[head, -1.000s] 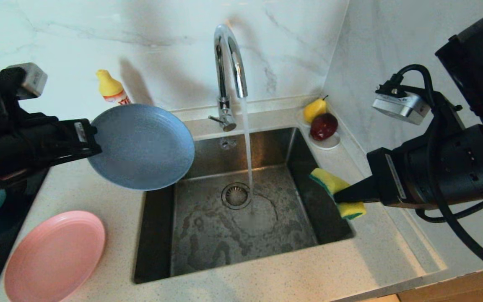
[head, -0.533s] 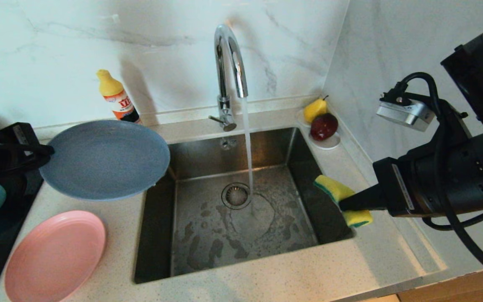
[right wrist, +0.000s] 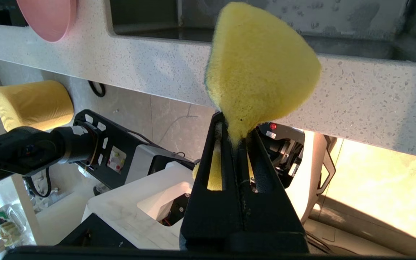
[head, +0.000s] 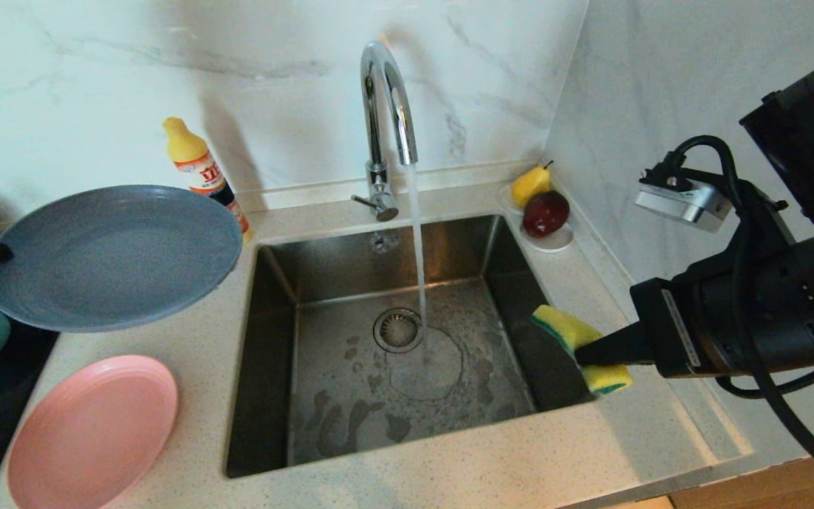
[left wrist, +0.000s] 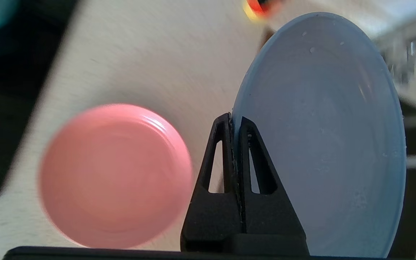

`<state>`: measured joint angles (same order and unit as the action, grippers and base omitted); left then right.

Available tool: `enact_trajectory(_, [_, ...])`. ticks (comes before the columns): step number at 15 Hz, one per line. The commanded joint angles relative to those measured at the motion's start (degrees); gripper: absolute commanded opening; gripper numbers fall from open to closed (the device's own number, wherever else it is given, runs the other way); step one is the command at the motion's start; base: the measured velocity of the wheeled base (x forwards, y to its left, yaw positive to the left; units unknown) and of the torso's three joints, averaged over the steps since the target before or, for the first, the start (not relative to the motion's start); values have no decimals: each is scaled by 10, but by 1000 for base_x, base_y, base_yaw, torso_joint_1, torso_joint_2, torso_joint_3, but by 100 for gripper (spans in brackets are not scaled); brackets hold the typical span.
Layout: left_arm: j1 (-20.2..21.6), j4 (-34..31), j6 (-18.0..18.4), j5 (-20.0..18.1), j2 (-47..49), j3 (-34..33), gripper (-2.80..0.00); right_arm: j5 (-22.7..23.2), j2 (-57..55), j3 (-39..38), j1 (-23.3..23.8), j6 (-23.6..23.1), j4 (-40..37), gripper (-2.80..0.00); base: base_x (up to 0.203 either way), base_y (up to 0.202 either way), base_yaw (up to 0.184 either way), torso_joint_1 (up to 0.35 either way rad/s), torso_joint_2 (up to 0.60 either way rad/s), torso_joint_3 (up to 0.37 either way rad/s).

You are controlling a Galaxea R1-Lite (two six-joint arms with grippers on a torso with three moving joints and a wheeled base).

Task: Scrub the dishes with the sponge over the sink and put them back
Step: Place the plate on the table

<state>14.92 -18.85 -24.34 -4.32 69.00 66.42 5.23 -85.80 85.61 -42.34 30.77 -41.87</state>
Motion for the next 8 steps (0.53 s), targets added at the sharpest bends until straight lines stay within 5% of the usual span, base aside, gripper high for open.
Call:
enact_trajectory(1, [41, -1, -15, 0, -17, 8, -280, -1, 1, -4, 0, 1, -2, -280, 0, 0, 0, 0, 0, 0])
enact_trajectory(8, [113, 9, -75, -14, 45, 22, -280, 0, -5, -9, -1, -8, -1, -280, 0, 0, 0, 0, 0, 0])
